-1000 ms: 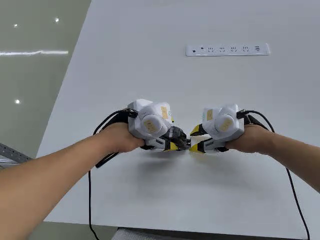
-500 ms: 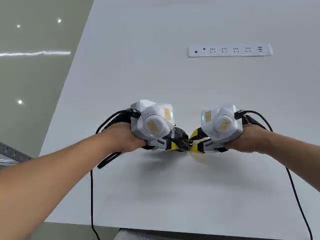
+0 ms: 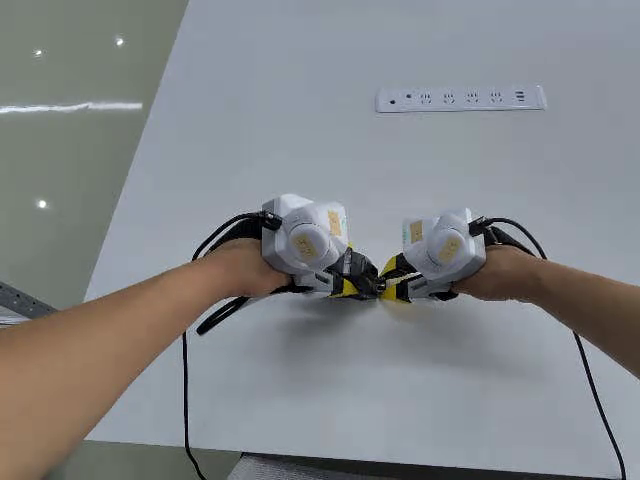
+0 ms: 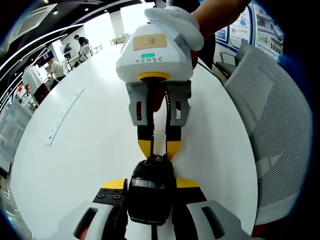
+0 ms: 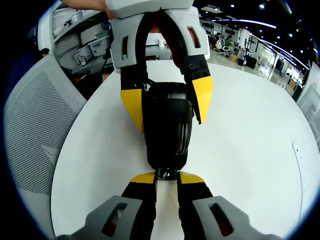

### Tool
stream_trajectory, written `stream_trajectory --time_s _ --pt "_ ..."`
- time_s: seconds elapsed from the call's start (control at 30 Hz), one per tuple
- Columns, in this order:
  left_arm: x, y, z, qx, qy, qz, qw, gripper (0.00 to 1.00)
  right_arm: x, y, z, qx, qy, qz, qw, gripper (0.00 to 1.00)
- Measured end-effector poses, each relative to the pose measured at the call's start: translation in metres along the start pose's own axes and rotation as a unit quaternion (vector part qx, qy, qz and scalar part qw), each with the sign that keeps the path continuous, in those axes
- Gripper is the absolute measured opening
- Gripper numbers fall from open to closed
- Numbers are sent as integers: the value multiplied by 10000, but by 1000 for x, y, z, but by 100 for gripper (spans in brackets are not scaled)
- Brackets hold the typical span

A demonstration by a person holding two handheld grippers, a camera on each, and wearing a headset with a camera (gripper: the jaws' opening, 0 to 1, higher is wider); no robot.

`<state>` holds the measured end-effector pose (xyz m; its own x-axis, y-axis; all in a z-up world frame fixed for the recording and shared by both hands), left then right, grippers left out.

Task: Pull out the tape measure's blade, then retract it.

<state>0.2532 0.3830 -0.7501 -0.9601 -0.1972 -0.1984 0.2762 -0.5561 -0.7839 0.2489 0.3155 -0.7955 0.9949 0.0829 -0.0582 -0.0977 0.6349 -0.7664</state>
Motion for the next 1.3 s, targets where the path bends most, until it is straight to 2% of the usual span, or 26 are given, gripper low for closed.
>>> stream_trajectory --time_s 0.5,1.3 --pt "-1 -3 0 -31 -55 -28 10000 29 1 -6 -1 47 37 -72 10000 11" --pt "-1 -1 2 -122 -59 -72 9999 29 -1 -28 -29 81 274 -167 9995 10"
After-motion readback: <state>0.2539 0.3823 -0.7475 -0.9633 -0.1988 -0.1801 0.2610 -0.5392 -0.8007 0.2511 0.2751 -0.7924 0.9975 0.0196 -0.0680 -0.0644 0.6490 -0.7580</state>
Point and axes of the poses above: the centre of the closed fingertips' face, and the gripper's own axes: y roughly forward along the fingers, x roughly to its right, z roughly out of its top, the point moved 4 cm from there along -y, roughly backward along the fingers, and after that the axes turned 5 degrees about z, right-handed, at the moved point
